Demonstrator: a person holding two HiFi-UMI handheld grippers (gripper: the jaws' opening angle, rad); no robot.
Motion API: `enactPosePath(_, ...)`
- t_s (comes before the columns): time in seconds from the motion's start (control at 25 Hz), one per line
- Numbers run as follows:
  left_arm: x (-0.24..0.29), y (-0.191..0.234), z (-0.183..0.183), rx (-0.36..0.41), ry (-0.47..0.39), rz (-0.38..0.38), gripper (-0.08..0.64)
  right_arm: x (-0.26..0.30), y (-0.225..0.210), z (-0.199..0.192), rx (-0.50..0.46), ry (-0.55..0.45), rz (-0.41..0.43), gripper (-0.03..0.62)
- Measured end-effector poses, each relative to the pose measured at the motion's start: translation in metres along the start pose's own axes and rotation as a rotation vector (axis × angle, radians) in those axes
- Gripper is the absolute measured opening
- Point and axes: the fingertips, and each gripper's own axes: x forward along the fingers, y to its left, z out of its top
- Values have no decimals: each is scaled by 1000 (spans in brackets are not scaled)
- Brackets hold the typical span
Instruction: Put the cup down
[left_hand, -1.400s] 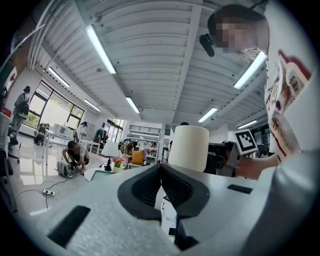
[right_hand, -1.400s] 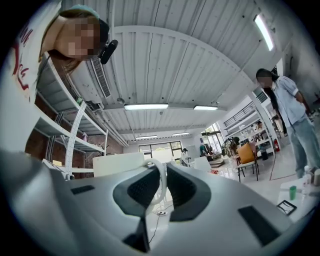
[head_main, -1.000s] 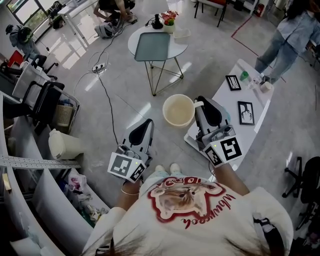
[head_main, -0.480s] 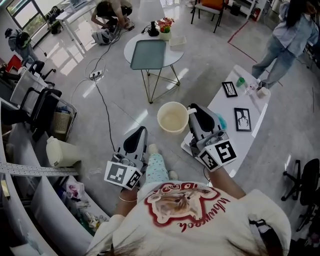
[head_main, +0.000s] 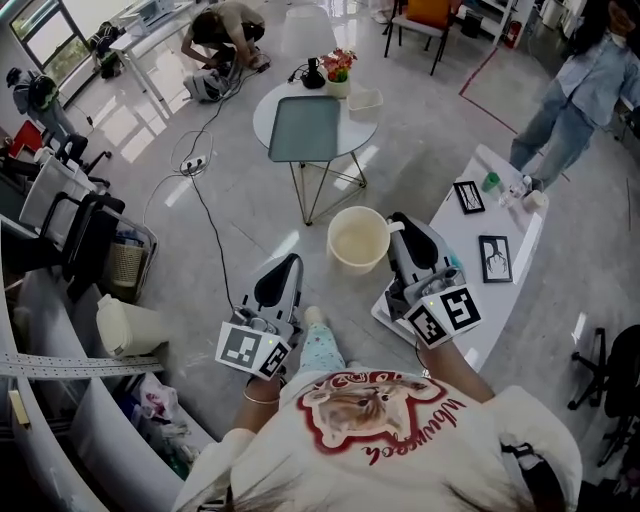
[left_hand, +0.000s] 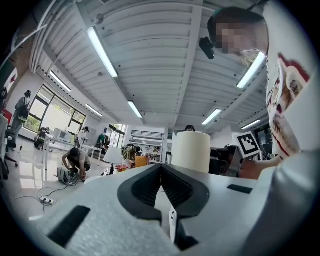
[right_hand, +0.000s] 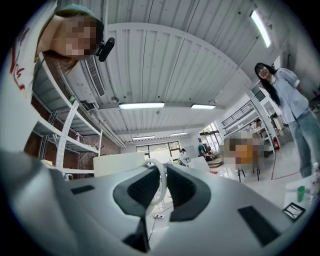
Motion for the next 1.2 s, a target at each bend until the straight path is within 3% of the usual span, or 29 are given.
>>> enactPosePath(0.44, 74, 90, 16, 13, -3, -69, 15, 100, -32, -5, -43, -13, -73, 57)
enactPosePath(0.84, 103, 156, 23, 16, 1, -97, 15, 166, -38, -13, -8, -42, -103, 57)
enactPosePath(1.2, 126, 171, 23, 16, -9, -139, 15, 188, -44, -18, 0, -35, -124, 57)
